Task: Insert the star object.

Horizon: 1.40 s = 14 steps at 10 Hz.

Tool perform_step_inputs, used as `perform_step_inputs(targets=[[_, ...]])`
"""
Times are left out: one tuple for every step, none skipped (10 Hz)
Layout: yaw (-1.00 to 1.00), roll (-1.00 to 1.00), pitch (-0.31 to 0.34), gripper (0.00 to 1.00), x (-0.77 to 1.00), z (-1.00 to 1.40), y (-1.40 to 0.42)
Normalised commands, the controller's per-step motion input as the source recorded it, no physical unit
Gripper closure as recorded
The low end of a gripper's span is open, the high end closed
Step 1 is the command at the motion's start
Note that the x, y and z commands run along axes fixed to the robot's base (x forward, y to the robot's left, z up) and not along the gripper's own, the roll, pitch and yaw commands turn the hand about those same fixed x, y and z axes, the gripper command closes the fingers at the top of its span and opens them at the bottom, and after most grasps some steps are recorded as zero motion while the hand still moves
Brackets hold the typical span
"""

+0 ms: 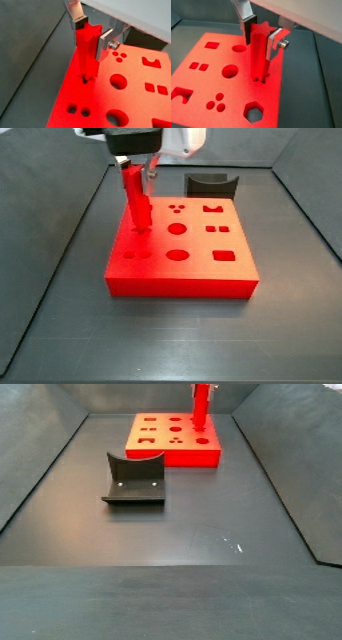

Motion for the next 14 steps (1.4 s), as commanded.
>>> perform_step_inputs(targets=[[-0.23, 0.0, 0.0, 1.0, 0.0, -0.17, 0.0], [-0.07, 0.0, 0.0, 1.0, 0.0, -0.16, 0.0], [0.0, 0.0, 0.0, 1.0, 0.0, -0.11, -0.01], [0.0, 0.0, 0.0, 1.0, 0.0, -0.1, -0.05], [0.11, 0.02, 0.0, 1.0, 0.04, -0.11, -0.07], [0.13, 0.05, 0.0, 1.0, 0.08, -0.16, -0.03], [0.09, 0.06, 0.0, 1.0, 0.09, -0.18, -0.01], [0.13, 0.07, 0.0, 1.0, 0.09, -0.19, 0.0], [0.22, 0.08, 0.0, 1.0, 0.07, -0.19, 0.0], [0.24, 0.08, 0.0, 1.0, 0.07, -0.19, 0.0], [0.22, 0.08, 0.0, 1.0, 0.06, -0.15, 0.0], [0.2, 0.1, 0.0, 1.0, 0.04, -0.14, 0.0], [0.17, 0.15, 0.0, 1.0, 0.07, -0.15, 0.0], [0.15, 0.12, 0.0, 1.0, 0.17, -0.14, 0.0]])
